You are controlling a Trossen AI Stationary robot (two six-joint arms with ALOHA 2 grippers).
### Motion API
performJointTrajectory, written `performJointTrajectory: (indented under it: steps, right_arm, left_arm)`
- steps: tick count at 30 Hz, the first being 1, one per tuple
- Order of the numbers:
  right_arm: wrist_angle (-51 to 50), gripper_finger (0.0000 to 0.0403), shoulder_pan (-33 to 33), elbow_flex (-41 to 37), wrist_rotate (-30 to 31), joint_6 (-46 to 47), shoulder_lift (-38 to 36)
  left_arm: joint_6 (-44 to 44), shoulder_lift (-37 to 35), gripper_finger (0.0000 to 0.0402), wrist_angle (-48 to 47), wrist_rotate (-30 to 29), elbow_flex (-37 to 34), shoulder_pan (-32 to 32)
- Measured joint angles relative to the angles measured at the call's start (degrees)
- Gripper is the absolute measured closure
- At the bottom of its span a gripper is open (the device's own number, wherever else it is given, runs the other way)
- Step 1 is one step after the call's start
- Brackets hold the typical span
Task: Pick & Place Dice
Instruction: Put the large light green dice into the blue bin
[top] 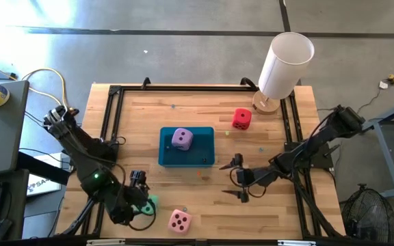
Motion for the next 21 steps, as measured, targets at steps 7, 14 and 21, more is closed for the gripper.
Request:
performJointTrajectory:
  steps: [7, 14, 21]
  right_arm:
    - [3.6, 0.0004, 3.2, 0.0, 0.3, 0.0, 1.1]
    - [5.2, 0.0004, 4.0, 0.0, 0.3, -0.4, 1.2]
    - [7.7, 0.0004, 2.7, 0.0, 1.8, -3.7, 1.2]
  left_arm:
    - [-2.9, 3.9, 0.0002, 0.0, 0.0, 0.0, -2.3]
    - [-4.4, 7.6, 0.0002, 0.0, 1.8, 0.0, -2.3]
    - [-8.0, 8.6, 0.0002, 0.0, 1.8, -0.1, -2.6]
